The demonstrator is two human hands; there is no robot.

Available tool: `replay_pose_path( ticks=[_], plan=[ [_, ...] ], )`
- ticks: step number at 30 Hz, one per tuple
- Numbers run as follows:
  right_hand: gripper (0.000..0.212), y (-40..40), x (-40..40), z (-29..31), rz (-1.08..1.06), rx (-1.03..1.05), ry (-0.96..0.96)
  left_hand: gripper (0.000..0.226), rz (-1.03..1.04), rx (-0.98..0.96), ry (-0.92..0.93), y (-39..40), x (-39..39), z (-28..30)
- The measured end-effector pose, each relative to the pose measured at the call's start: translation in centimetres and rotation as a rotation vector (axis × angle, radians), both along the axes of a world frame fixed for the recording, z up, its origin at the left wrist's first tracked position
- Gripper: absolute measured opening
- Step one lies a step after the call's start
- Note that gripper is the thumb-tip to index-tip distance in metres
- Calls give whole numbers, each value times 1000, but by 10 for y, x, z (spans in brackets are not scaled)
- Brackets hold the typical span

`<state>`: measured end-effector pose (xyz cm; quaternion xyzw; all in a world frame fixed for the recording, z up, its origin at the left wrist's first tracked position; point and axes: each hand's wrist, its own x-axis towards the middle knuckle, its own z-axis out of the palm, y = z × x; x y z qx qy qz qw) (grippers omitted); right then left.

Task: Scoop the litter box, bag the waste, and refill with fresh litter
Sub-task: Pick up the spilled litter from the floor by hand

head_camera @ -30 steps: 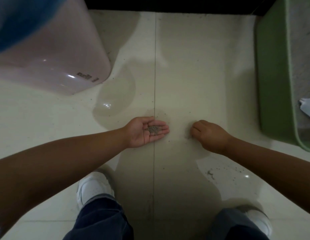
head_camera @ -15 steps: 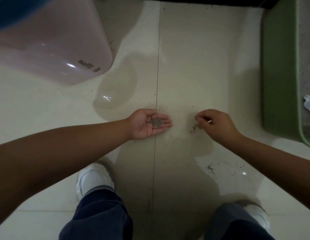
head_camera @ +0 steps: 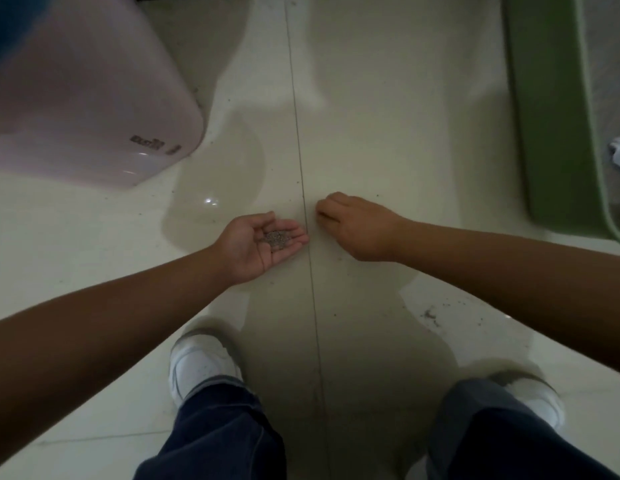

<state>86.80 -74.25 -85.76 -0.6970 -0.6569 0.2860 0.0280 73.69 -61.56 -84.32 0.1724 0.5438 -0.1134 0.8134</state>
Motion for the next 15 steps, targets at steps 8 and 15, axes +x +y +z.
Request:
replay_pose_path(
  ticks=[8, 15],
  plan=[
    [31, -75, 29, 16, -35, -133, -35, 66, -35, -25, -22, -13, 14, 0],
    [45, -82, 24, 16, -560, -107, -19, 66, -154, -54, -25, -31, 21, 0]
  ],
)
